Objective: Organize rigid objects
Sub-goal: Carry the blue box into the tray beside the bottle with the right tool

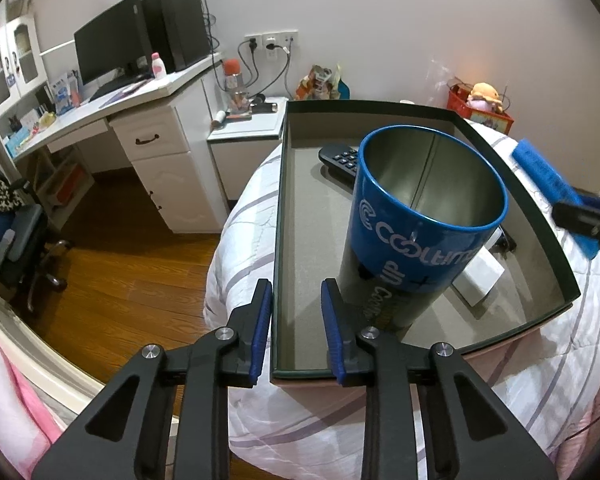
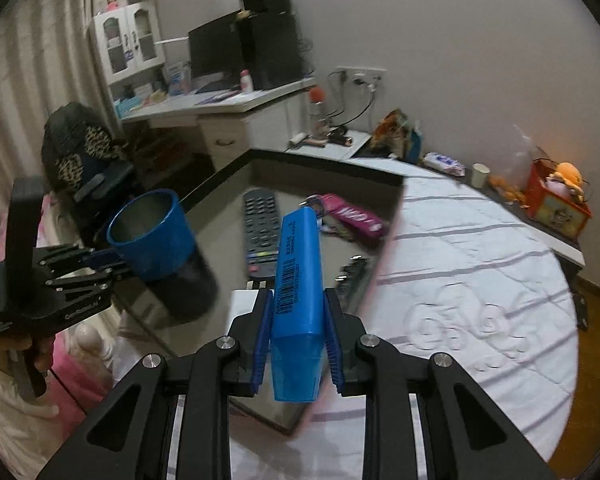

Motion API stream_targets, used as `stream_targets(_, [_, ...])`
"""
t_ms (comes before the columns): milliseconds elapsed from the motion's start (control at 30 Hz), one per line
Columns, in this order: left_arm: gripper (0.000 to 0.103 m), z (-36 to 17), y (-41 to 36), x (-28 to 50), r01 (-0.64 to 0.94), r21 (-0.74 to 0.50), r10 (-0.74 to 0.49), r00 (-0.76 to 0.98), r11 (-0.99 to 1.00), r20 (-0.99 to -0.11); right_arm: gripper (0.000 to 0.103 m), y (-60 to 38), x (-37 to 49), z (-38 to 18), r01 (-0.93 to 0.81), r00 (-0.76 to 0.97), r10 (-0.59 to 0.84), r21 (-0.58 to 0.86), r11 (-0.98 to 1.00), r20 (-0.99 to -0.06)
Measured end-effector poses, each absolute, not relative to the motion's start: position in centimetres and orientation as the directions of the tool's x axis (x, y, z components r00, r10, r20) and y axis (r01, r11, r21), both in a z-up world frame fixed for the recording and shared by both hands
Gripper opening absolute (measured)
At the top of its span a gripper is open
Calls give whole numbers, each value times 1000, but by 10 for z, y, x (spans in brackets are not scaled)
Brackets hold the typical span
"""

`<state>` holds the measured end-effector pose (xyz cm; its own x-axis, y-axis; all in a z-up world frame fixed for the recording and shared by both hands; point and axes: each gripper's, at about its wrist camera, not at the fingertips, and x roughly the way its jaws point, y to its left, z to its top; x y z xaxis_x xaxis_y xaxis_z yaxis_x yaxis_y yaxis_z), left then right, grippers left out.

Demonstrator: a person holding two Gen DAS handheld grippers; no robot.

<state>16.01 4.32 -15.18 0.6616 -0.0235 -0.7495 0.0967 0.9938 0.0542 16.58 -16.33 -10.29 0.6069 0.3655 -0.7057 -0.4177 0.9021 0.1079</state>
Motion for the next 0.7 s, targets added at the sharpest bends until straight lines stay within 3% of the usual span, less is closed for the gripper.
stream_targets(333, [4,-153,62,159,92,-14,-72,666,996,-743,25,-155,175,-117,-414,579,381,142,899,-721])
stream_targets(700, [4,-154,64,159,100,-25,-86,665,995,-742,25,-158,187,-117,-387,590,357,134,912,-724])
